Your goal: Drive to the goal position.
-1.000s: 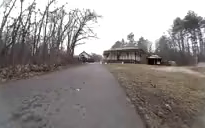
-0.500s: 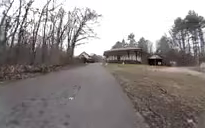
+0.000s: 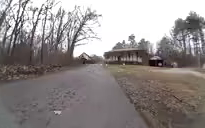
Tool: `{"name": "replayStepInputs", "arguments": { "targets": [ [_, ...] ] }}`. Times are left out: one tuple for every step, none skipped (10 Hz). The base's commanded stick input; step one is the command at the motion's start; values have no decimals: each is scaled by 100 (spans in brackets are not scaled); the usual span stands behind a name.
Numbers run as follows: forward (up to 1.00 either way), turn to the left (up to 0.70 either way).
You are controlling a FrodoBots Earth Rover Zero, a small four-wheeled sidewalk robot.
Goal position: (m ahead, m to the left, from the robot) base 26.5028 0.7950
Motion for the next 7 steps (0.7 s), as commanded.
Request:
{"name": "replayStepInputs", "arguments": {
  "targets": [
    [100,0],
    [100,0],
    [100,0],
    [100,0],
    [100,0],
    [100,0],
    [100,0]
  ]
}}
